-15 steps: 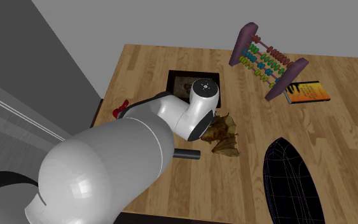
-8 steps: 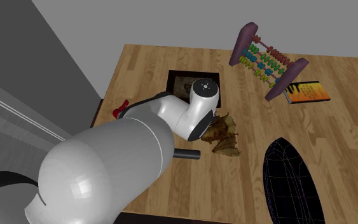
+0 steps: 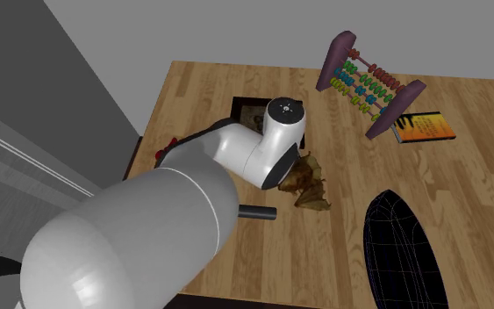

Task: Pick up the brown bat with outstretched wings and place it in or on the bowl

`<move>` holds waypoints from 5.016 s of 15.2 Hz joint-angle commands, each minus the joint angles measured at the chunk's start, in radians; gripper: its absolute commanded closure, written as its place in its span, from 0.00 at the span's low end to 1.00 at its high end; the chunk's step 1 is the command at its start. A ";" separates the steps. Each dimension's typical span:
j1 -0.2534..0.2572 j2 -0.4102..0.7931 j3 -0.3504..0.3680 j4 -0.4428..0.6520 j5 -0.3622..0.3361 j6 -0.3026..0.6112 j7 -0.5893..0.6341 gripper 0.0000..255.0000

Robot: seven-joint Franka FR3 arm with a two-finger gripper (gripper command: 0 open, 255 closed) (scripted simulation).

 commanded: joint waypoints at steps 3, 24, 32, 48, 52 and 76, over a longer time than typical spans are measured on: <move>0.001 -0.039 0.000 0.019 -0.023 -0.054 0.016 1.00; 0.004 -0.158 0.014 0.190 -0.077 -0.336 0.055 1.00; -0.056 -0.232 -0.060 0.156 -0.103 -0.366 -0.067 1.00; -0.194 -0.236 -0.315 0.232 -0.095 -0.431 -0.466 1.00; -0.218 -0.182 -0.395 0.296 -0.052 -0.453 -0.590 1.00; -0.232 -0.051 -0.463 0.151 0.069 -0.223 -0.733 1.00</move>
